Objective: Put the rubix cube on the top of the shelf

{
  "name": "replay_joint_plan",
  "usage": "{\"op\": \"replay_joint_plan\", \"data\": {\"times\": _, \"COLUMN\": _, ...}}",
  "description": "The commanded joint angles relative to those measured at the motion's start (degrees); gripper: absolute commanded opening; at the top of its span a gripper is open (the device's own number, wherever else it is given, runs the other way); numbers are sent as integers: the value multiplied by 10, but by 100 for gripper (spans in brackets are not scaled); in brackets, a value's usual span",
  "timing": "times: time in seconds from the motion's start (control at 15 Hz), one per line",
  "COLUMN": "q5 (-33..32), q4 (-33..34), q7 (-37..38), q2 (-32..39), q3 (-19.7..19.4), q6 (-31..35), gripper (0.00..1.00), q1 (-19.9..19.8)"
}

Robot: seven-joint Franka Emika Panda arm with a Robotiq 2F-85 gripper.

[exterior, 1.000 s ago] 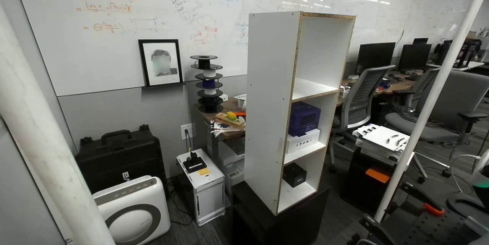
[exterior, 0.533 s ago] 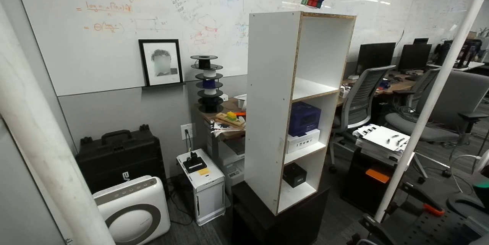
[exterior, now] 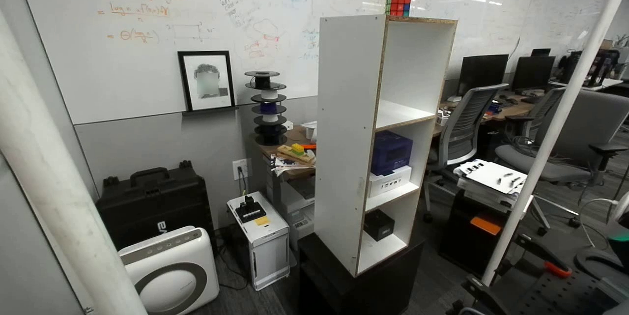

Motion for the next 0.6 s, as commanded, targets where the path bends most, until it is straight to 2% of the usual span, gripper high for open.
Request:
{"op": "replay_joint_plan", "data": {"times": 0.0, "q5": 48, "q4": -8, "q7": -53, "q2": -42, "q3": -12, "q6": -107, "gripper": 100, "q1": 19}}
{"op": "replay_joint_plan", "data": {"times": 0.4, "q5": 19, "q4": -98, "q7": -62, "q2": -61, "q3": -17, "q6": -284, "gripper": 100, "q1": 12}}
{"op": "replay_joint_plan", "data": {"times": 0.47, "q5": 25, "q4": -61, "q7": -50, "q2": -43, "q3": -14, "q6": -258, "gripper": 100, "q1": 15}}
{"op": "replay_joint_plan", "data": {"times": 0.53, "q5": 23, "q4": -79, "q7": -52, "q2": -43, "q3": -17, "q6": -271, "gripper": 100, "q1": 14}}
